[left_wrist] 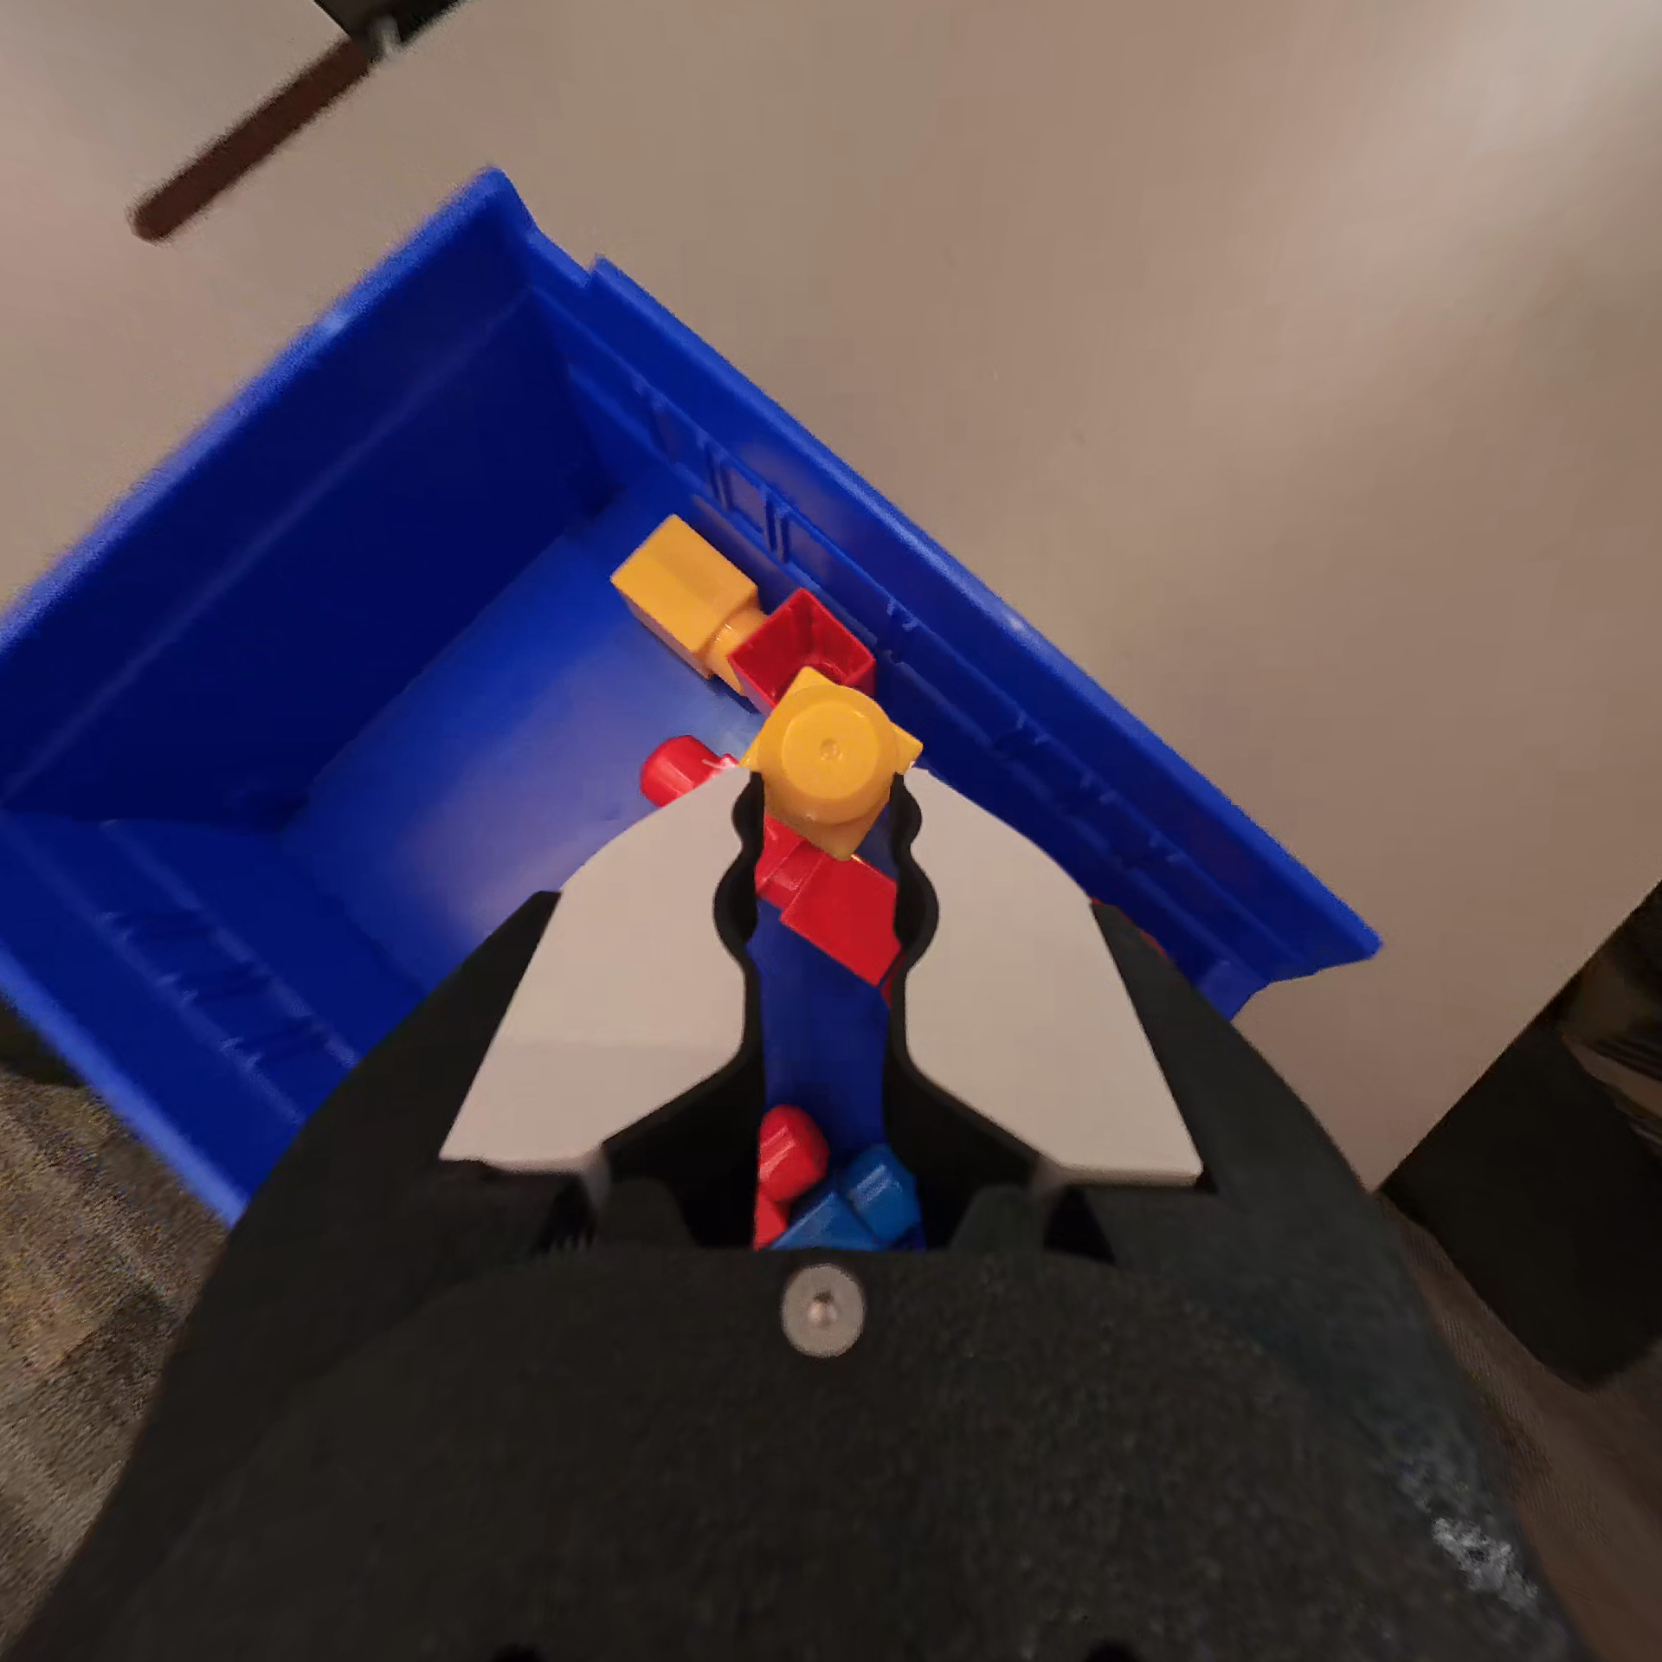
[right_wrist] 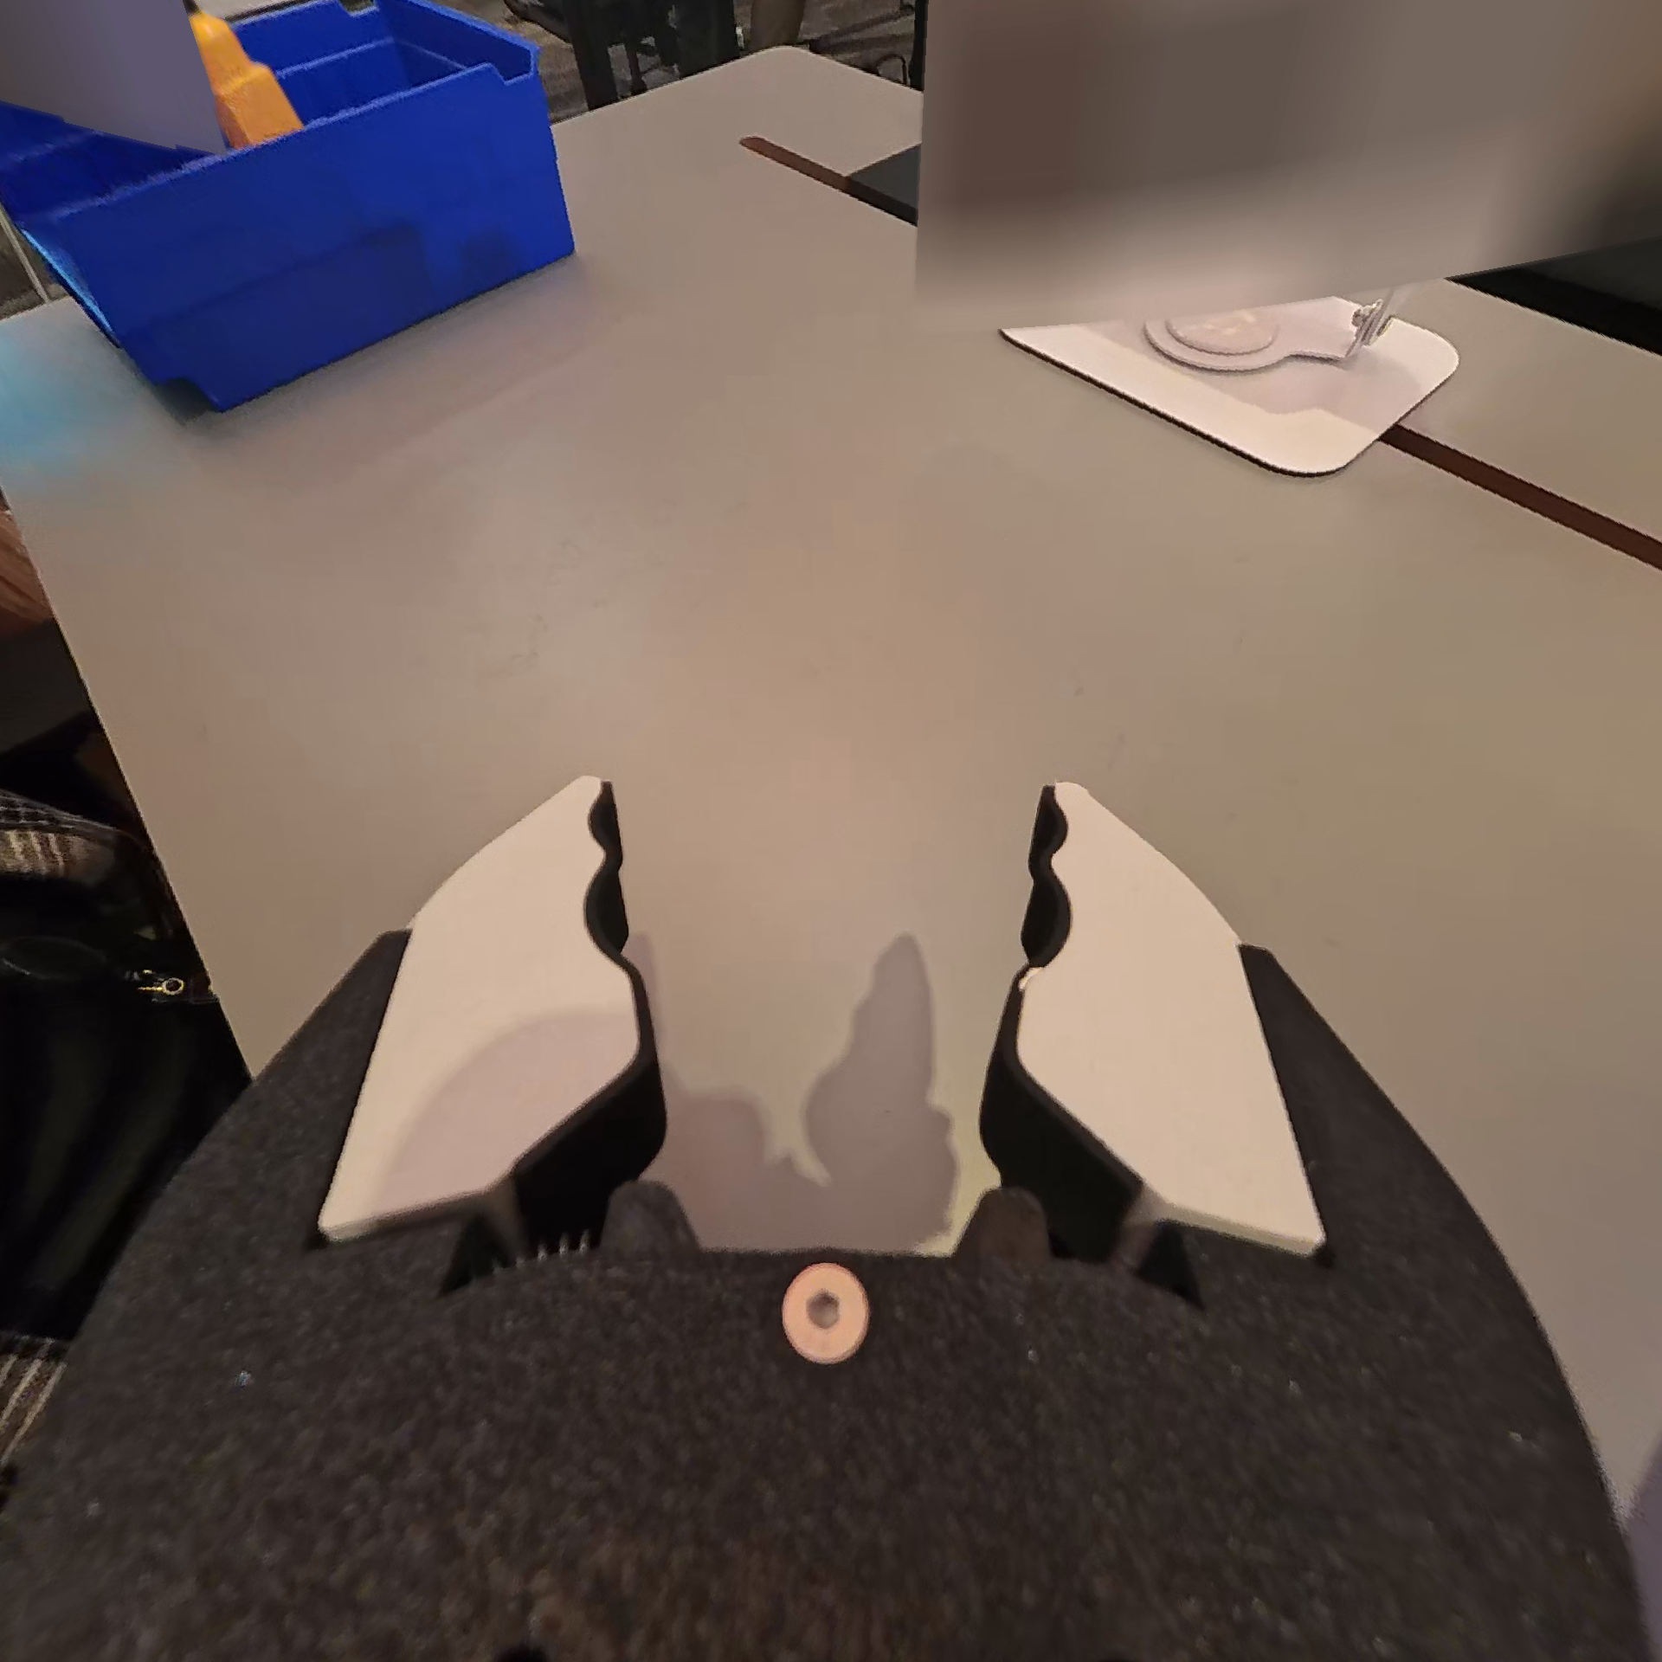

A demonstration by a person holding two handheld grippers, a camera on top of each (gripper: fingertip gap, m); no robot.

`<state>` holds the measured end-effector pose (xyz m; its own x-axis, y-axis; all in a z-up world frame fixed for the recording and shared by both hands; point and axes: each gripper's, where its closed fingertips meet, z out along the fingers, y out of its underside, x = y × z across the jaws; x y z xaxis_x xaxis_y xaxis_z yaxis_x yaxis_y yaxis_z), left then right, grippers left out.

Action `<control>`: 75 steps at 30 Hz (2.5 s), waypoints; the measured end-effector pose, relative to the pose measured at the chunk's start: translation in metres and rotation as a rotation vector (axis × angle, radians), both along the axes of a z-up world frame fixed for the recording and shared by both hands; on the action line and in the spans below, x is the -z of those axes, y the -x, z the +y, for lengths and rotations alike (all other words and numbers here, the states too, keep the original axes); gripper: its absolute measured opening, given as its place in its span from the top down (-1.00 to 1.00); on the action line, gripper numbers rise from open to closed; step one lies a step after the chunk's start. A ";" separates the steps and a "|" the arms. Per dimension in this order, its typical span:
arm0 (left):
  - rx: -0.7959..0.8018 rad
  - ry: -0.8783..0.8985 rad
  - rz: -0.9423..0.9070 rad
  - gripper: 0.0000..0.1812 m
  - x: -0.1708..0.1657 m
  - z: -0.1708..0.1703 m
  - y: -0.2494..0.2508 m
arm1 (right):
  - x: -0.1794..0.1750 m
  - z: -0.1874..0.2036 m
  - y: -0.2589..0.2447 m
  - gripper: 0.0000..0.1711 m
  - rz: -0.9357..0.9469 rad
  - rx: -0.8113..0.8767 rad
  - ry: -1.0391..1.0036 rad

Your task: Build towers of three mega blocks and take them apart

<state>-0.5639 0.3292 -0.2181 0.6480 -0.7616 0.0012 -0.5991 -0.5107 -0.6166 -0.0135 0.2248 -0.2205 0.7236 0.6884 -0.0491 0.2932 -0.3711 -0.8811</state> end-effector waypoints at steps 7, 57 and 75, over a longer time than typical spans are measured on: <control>-0.041 -0.125 -0.024 0.72 -0.080 0.009 -0.031 | 0.005 -0.007 -0.008 -0.01 0.016 -0.003 0.001; 0.344 0.049 -0.274 0.48 0.002 -0.024 -0.361 | 0.004 -0.030 -0.017 -0.03 0.028 0.008 0.013; 0.359 0.021 0.246 0.49 -0.008 -0.094 -0.012 | 0.006 -0.014 0.047 -0.05 -0.034 -0.115 0.033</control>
<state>-0.5523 0.2347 -0.2104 0.3252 -0.9402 -0.1019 -0.8686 -0.2543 -0.4253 -0.0603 0.2105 -0.2269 0.6417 0.7653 -0.0496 0.3653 -0.3619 -0.8577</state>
